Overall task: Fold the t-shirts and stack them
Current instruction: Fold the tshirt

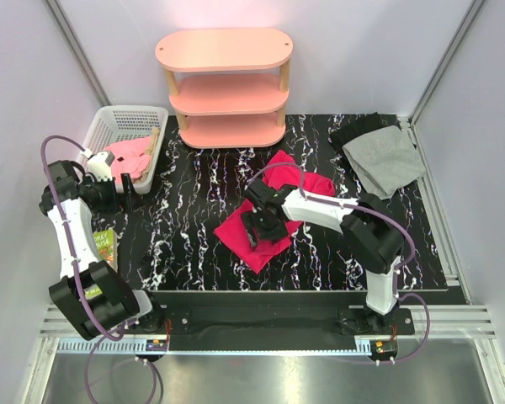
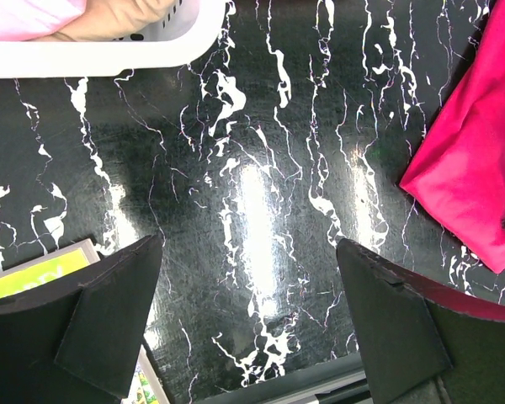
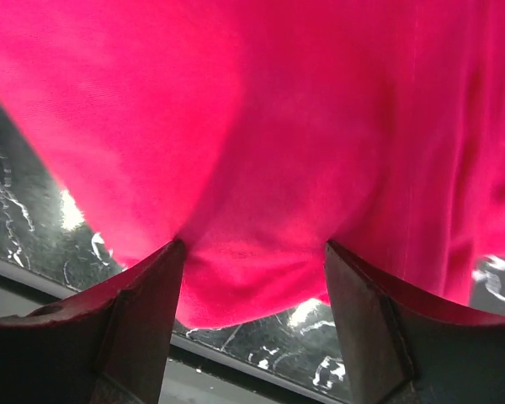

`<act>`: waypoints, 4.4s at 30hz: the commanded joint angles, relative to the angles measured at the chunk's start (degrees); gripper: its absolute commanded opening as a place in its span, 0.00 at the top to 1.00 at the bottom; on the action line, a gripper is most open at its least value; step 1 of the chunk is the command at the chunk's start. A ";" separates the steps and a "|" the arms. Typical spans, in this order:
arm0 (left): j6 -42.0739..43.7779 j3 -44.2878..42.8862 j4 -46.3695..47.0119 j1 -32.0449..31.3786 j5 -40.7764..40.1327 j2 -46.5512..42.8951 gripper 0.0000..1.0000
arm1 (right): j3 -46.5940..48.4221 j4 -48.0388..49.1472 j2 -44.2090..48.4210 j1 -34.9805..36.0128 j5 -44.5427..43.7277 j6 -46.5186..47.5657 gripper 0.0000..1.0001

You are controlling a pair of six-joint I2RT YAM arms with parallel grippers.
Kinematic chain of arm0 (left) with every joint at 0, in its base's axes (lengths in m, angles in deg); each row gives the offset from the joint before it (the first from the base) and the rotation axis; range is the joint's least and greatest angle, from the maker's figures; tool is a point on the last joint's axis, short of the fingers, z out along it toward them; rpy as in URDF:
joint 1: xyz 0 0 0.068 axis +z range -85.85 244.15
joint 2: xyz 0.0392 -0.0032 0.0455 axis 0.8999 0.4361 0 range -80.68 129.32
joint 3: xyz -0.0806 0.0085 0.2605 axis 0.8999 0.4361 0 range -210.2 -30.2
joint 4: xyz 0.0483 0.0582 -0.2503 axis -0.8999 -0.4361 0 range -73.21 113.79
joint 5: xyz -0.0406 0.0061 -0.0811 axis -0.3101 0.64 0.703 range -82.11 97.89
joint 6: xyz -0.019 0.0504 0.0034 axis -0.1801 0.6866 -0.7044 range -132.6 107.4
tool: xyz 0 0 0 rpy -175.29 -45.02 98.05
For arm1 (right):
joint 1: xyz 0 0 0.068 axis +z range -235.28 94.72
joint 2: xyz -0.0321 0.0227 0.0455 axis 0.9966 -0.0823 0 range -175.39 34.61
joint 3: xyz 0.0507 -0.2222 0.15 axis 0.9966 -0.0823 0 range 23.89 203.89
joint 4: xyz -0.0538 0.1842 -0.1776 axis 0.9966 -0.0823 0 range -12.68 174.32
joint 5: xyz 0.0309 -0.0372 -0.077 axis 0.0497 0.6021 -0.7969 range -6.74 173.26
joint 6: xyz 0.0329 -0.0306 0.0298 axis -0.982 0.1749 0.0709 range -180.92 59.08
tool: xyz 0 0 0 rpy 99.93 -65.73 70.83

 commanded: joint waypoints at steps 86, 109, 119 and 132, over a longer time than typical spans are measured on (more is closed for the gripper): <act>4.76 -2.41 -0.54 2.24 -1.03 -1.72 0.09 | 32.10 -13.18 -24.52 18.46 -26.42 8.50 1.00; 4.15 -4.34 -1.24 2.24 -0.15 -1.72 0.09 | 41.23 -18.01 -4.92 25.06 -10.60 3.49 1.00; 3.71 -6.02 -2.03 2.24 0.03 -1.63 0.09 | 31.51 -11.36 2.09 19.53 -3.84 1.82 1.00; 2.74 -7.16 -2.47 1.98 1.61 -0.66 0.09 | 11.72 4.22 9.85 0.81 8.62 0.59 1.00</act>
